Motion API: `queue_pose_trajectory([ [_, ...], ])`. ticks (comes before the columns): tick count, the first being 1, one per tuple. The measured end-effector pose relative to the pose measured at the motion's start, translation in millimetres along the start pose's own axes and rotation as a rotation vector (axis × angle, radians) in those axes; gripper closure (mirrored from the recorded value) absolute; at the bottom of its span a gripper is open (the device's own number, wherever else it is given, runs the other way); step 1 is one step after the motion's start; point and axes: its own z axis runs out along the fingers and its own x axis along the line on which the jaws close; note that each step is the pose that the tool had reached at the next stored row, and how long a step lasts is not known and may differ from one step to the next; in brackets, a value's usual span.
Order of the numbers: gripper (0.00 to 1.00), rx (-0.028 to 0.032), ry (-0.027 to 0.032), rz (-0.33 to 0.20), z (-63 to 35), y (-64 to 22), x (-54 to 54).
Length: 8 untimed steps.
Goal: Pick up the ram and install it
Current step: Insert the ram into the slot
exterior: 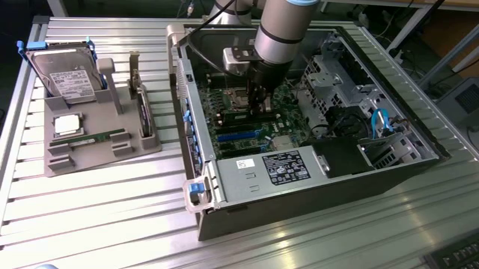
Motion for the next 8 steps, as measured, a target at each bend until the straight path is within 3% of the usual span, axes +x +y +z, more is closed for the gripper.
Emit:
queue_pose_trajectory([
  [8, 0.86, 0.0001, 0.0002, 0.000, 0.3, 0.0, -0.5],
])
